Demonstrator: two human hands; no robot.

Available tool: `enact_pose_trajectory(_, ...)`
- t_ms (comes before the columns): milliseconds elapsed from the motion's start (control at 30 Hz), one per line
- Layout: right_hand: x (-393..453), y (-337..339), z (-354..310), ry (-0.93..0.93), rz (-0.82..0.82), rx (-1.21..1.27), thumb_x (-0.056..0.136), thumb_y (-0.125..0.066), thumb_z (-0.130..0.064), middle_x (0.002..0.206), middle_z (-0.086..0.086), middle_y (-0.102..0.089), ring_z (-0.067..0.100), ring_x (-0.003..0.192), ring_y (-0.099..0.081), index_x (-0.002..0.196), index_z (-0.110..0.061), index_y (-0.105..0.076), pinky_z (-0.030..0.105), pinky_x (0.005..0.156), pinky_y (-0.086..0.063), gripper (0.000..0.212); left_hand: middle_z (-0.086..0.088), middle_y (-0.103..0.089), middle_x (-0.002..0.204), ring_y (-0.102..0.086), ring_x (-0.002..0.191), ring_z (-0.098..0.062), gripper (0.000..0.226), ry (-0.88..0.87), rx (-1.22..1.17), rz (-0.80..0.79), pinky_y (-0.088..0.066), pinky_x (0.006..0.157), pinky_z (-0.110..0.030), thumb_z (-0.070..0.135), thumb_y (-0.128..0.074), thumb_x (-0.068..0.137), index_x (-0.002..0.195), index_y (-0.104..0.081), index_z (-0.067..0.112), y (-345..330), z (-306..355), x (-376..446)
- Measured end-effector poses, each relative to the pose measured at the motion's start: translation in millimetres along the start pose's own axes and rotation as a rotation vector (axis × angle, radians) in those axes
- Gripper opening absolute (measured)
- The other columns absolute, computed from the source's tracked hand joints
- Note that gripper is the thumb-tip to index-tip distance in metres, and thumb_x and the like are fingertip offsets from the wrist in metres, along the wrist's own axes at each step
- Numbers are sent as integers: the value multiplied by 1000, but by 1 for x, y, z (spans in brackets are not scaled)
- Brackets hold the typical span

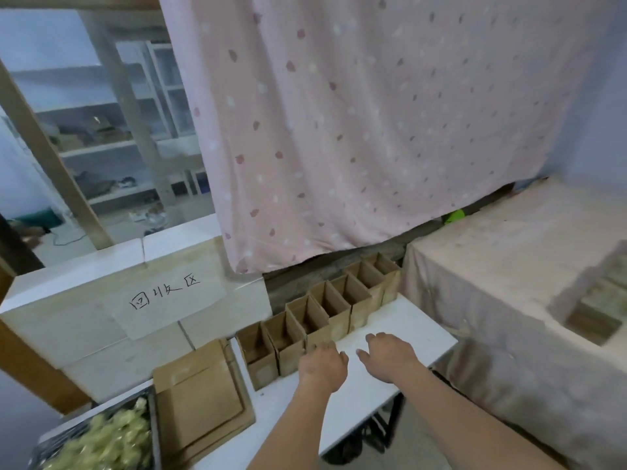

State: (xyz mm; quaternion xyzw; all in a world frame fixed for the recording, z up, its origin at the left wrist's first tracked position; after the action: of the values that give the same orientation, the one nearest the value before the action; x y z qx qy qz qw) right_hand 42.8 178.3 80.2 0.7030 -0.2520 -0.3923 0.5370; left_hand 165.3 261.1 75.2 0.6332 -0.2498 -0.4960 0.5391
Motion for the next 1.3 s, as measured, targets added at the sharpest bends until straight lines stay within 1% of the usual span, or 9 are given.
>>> enact_pose_trajectory(233,21,4,97,-11,8,21,101,-31,-53,125,7,-59,26,114,-56,127,-15,-52,37,87,-43,51,-15,-48,143,-48,128,-34,50,18,47,-19,-41,101,-46,38,-19,107,142,-44,12,-7,79,45)
enact_pose_trajectory(500,38,1,159,-30,-23,66,102,-34,-51,125,9,-59,26,116,-56,128,-13,-51,37,93,-44,49,-12,-48,142,-46,130,-28,48,21,80,-70,-39,103,-42,38,-21,106,141,-42,12,-18,134,79)
enact_pose_trajectory(800,95,3,199,-44,-60,104,102,-34,-51,125,9,-59,27,115,-56,128,-12,-51,37,87,-43,50,-14,-46,143,-44,131,-32,48,-45,144,-106,-39,105,-45,32,-20,107,143,-43,10,-13,170,142)
enact_pose_trajectory(933,141,19,216,-45,-63,75,101,-33,-52,124,7,-59,25,110,-58,127,-14,-50,35,77,-41,49,-14,-44,148,-45,133,-34,48,-30,104,-92,-42,105,-47,33,-21,108,145,-42,12,2,182,186)
enact_pose_trajectory(1000,165,31,222,-37,-83,54,101,-32,-53,128,8,-58,26,113,-58,131,-14,-49,37,82,-44,52,-14,-47,146,-47,132,-34,46,1,49,-88,-44,105,-46,34,-23,108,143,-46,14,14,183,206)
enact_pose_trajectory(1067,191,43,227,-22,-97,41,101,-33,-54,129,9,-57,27,114,-57,131,-13,-49,38,88,-46,54,-14,-50,141,-49,128,-33,42,-20,43,-64,-46,102,-46,26,-25,108,137,-52,15,25,184,229)
enact_pose_trajectory(1133,216,55,228,6,-100,31,101,-34,-53,125,9,-59,26,111,-58,127,-14,-52,37,88,-47,51,-14,-52,136,-50,124,-33,38,-37,52,-43,-45,99,-46,20,-27,107,132,-54,14,36,185,249)
enact_pose_trajectory(1233,247,68,225,35,-93,50,101,-38,-50,121,7,-61,25,108,-59,123,-17,-55,36,86,-48,43,-14,-55,132,-52,119,-31,38,-42,95,-38,-46,96,-44,22,-28,107,129,-57,13,41,180,280)
enact_pose_trajectory(1300,267,71,220,60,-100,40,101,-39,-48,124,7,-61,25,111,-59,126,-17,-54,36,90,-48,43,-13,-53,134,-49,121,-30,38,-59,106,-57,-45,98,-46,23,-28,106,130,-57,15,42,176,302)
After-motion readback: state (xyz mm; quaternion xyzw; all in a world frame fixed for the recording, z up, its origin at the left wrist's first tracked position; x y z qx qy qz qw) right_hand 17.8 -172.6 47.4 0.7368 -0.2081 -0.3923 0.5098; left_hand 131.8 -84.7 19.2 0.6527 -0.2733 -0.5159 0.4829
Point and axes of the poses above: each hand's wrist, its own x-axis towards the middle knuckle, its own y-axis out of the back of the hand, z = x × y, the point moved 4 cm from there along x, towards the middle knuckle
